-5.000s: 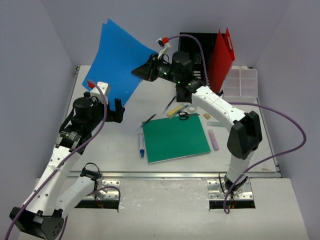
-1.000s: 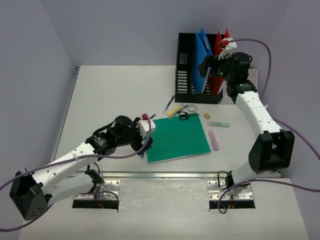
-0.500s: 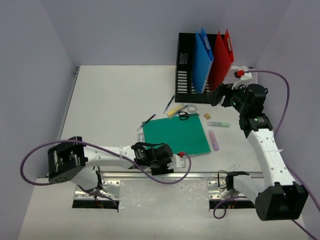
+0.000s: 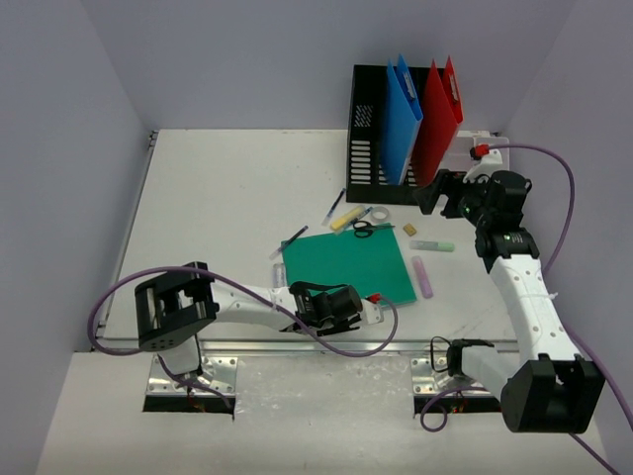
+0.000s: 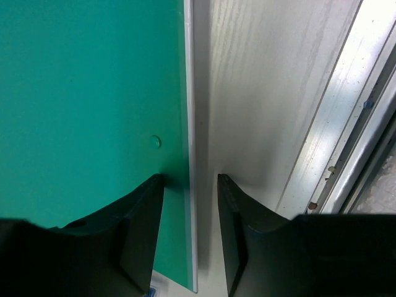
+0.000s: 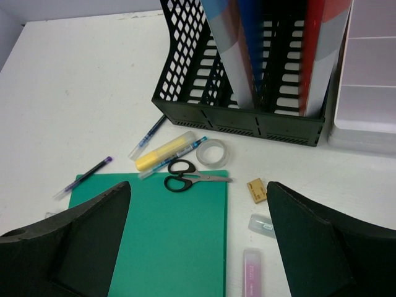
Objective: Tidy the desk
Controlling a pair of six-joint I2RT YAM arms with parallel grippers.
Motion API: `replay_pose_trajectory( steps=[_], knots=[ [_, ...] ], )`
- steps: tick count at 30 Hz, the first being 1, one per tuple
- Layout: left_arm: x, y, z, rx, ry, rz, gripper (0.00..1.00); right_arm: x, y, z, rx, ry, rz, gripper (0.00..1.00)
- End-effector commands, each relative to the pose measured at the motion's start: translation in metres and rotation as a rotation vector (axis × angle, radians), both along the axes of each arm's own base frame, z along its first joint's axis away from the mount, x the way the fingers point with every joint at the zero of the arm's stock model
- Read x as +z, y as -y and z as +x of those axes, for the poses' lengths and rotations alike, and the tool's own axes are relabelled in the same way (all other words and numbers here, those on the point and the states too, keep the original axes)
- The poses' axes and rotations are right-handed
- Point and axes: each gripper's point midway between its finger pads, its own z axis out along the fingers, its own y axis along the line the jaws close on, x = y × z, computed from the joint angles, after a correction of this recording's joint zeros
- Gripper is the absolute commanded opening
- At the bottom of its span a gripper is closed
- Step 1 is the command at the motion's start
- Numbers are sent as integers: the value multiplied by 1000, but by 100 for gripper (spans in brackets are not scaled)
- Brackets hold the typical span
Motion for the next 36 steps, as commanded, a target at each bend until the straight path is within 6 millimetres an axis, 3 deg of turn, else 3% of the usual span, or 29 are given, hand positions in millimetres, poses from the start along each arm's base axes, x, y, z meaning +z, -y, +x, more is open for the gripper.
replay_pose_trajectory(
  steps=[1, 5, 7, 10, 11, 16, 27, 36],
  knots=[
    [-2, 12, 4, 9, 15, -21, 34, 4, -1, 2, 6, 28, 22, 90],
    [-8, 10, 7, 7, 29, -7, 30, 0, 0, -1, 5, 17, 27, 89],
    [-9, 10, 9, 9, 43, -11, 22, -2, -1, -3, 7, 9, 31, 89],
    [-9, 10, 13, 18, 65, -8, 2, -5, -2, -11, -2, -18, 51, 89],
    [-9, 10, 14, 19, 67, -6, 0, -6, -2, -12, -6, -28, 59, 89],
    [-3, 12, 16, 26, 78, -18, 0, -23, -4, -38, -49, -145, 136, 89],
    [67, 35, 27, 77, 125, -177, 0, -95, -38, -125, -40, -583, 375, 94],
    [96, 46, 40, 111, 138, -217, 0, -123, -55, -157, -80, -783, 529, 95]
  ],
)
